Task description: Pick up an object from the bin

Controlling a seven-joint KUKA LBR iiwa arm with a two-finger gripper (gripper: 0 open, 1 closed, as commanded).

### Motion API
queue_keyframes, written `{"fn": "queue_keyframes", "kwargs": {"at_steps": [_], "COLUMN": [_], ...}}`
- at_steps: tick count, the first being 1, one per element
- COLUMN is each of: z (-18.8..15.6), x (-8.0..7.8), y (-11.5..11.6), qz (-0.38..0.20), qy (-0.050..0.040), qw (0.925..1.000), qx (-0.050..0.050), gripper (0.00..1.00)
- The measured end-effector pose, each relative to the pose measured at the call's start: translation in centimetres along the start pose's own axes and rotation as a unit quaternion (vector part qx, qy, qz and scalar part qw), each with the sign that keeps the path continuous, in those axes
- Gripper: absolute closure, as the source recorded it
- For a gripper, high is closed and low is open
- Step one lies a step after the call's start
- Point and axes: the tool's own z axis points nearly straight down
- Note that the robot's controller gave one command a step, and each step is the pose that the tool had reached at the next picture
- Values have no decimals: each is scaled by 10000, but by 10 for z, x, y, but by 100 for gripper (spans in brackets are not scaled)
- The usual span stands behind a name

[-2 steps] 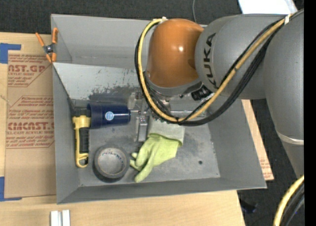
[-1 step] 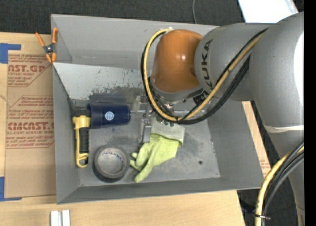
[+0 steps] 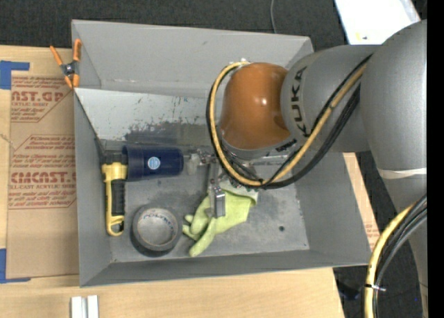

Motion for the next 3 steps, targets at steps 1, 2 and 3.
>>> {"fn": "queue_keyframes", "kwargs": {"at_steps": [1, 2, 3], "z": [4, 34, 34], "x": [15, 49, 49], "y": [-35, -31, -31], "qz": [430, -593, -589], "qy": [-9, -44, -44], "qw": [9991, 9982, 9983], "qx": [1, -7, -9], "gripper": [0, 100, 100]}}
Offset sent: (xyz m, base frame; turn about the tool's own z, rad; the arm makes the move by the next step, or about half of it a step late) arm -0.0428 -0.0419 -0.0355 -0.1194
